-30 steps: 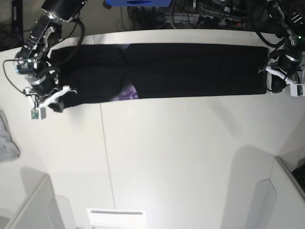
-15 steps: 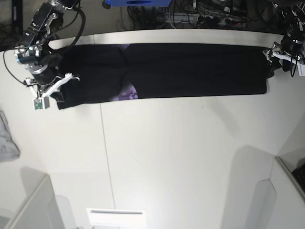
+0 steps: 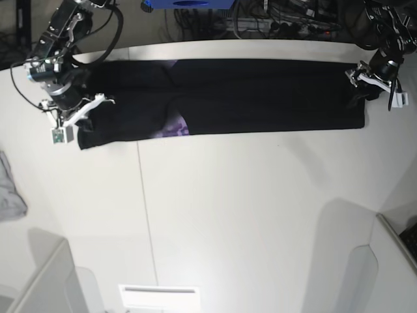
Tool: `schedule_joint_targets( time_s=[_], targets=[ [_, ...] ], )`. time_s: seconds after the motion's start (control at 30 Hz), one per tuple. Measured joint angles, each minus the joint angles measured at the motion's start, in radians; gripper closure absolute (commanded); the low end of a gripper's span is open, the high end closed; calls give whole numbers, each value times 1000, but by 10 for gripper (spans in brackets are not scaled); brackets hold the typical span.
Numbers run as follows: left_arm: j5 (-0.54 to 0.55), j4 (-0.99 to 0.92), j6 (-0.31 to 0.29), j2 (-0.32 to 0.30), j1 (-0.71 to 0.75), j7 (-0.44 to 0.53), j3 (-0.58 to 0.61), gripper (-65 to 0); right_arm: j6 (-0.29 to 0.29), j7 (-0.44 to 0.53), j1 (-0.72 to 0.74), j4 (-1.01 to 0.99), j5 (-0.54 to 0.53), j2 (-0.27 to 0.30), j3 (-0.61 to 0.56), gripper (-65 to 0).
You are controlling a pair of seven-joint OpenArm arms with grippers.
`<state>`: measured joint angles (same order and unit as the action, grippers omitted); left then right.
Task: Fold the T-shirt properly
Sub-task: 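Pinch the strip end with the left gripper and fold it toward the right gripper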
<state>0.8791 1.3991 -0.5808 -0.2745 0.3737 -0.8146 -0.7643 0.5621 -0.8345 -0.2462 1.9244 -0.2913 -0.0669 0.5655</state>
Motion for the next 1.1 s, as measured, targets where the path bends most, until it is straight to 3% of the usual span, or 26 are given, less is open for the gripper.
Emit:
schedule_joint_targets(
  time_s=[0.1, 0.37, 0.67, 0.87, 1.1],
  targets=[
    [3, -10, 0, 0, -3, 7, 0, -497, 0, 6, -11, 0, 0, -8, 0, 0],
    [-151, -16, 0, 31, -39, 15, -2, 0, 0, 4, -19, 1, 0, -16, 0, 0],
    [-201, 81, 6, 37, -21, -44, -5, 0, 0, 3, -21, 1, 0, -16, 0, 0],
    [-205, 252, 11, 57, 47, 13, 2, 0, 0, 3, -21, 1, 0, -16, 0, 0],
    [-209, 395, 8, 101, 98, 10, 5, 0, 0, 2, -18, 1, 0, -16, 0, 0]
  ],
)
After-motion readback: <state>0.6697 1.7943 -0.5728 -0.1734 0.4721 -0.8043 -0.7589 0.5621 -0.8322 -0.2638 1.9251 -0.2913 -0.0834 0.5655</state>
